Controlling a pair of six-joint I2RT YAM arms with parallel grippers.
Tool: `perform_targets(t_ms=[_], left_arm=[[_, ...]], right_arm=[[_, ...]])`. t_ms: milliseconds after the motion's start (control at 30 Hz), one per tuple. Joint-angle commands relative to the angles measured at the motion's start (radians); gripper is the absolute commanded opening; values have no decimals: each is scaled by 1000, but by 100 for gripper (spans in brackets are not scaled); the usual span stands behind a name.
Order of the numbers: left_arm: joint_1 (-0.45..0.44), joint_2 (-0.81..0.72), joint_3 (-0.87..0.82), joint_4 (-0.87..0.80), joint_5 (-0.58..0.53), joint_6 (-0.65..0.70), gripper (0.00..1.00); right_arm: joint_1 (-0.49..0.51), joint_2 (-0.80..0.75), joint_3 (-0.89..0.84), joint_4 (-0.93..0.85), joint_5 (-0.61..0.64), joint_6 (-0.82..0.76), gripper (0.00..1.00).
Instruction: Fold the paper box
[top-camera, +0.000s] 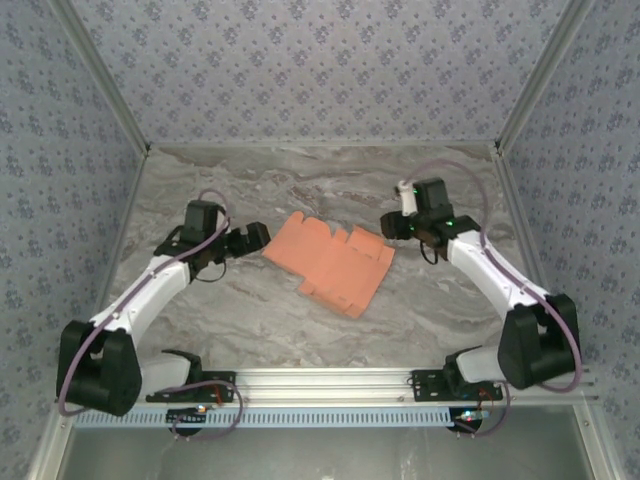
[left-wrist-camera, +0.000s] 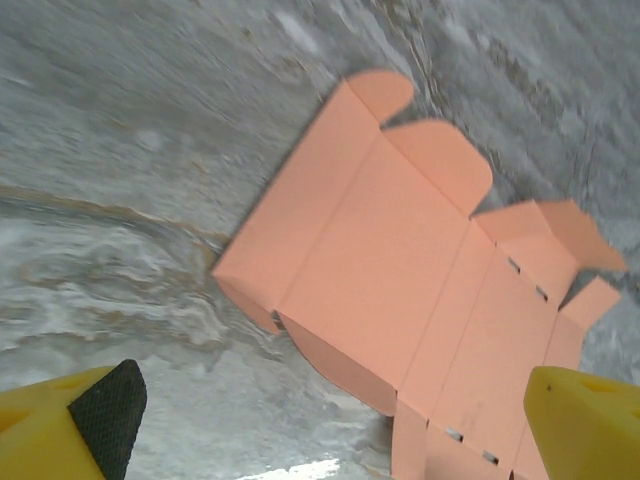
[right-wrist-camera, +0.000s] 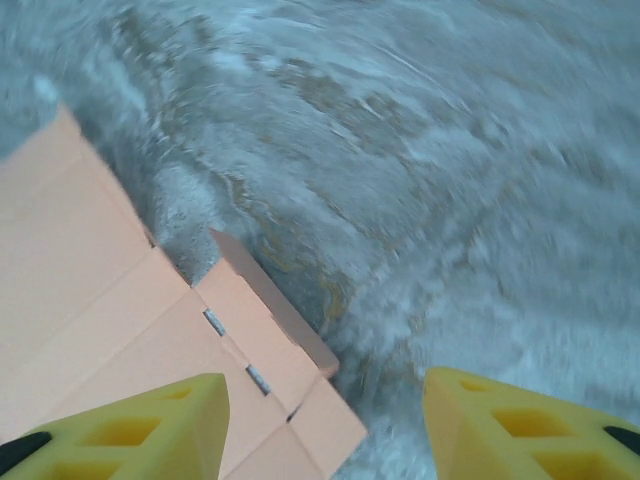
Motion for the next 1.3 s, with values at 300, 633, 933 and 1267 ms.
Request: perform_targets(t_ms=[300, 633, 933, 1267], left_arm=[[-97, 348, 285, -19, 163, 75, 99], [-129, 523, 359, -35, 208, 98, 99], [-132, 579, 305, -12, 200, 89, 99], [-150, 572, 281, -13, 240, 52, 99]], right_arm=[[102, -154, -422, 245, -153, 767, 54], [100, 6, -491, 484, -248, 820, 53], [103, 101, -489, 599, -274, 834, 51], [96, 197, -418, 689, -319, 771, 25]])
